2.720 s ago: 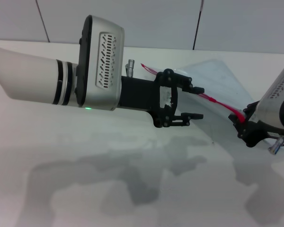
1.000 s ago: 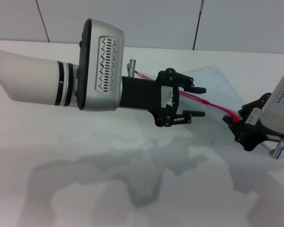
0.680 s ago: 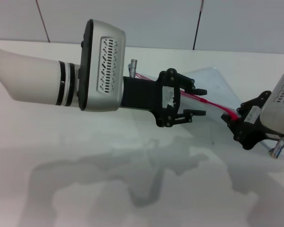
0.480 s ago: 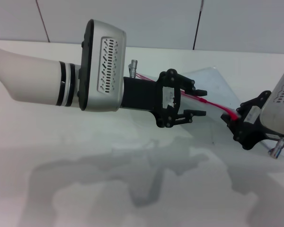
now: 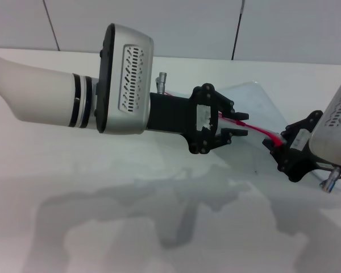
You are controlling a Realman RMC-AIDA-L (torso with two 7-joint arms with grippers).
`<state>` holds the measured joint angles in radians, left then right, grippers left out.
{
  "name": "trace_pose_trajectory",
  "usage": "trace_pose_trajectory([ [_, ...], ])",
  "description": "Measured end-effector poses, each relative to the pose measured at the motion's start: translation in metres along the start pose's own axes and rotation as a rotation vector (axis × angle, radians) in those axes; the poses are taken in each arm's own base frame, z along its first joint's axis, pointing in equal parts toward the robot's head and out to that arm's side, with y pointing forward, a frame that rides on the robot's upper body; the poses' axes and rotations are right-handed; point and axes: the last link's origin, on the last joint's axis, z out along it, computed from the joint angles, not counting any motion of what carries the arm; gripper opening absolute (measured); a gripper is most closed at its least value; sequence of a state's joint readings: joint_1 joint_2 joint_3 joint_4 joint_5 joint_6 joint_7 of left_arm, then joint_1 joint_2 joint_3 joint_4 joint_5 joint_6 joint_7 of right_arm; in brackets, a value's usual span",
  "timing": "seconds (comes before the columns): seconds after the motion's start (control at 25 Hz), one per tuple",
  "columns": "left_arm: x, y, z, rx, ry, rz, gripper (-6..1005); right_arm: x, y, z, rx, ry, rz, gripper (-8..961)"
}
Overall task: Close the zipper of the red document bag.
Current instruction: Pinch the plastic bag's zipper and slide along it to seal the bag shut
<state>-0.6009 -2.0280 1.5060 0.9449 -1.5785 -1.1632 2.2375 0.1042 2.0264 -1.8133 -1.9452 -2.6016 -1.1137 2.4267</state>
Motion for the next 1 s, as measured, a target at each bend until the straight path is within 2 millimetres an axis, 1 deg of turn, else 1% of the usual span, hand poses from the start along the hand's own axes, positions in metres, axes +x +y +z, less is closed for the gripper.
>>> trace_pose_trajectory([
  [0.24,-0.0001,-0.0005,0.0,0.002,-0.001,-0.005,232,-0.0007,-0.0003,-0.0003,0.002,-0.001,-0.003,59],
  [0.44,0.0001,-0.0012,0.0016,-0.005,-0.004,-0.014,167,-0.003,-0.0005,-0.0022,0.006,-0.009,-0.007,61],
  [0.68,0.0008,-0.0017,0.003,-0.012,-0.002,-0.02,123,-0.0054,-0.0008,-0.0038,0.01,-0.017,-0.011,62],
  [1.0,0.0005,-0.0023,0.0034,-0.012,-0.006,-0.017,113,-0.0056,-0.0008,-0.0039,0.01,-0.018,-0.011,65],
])
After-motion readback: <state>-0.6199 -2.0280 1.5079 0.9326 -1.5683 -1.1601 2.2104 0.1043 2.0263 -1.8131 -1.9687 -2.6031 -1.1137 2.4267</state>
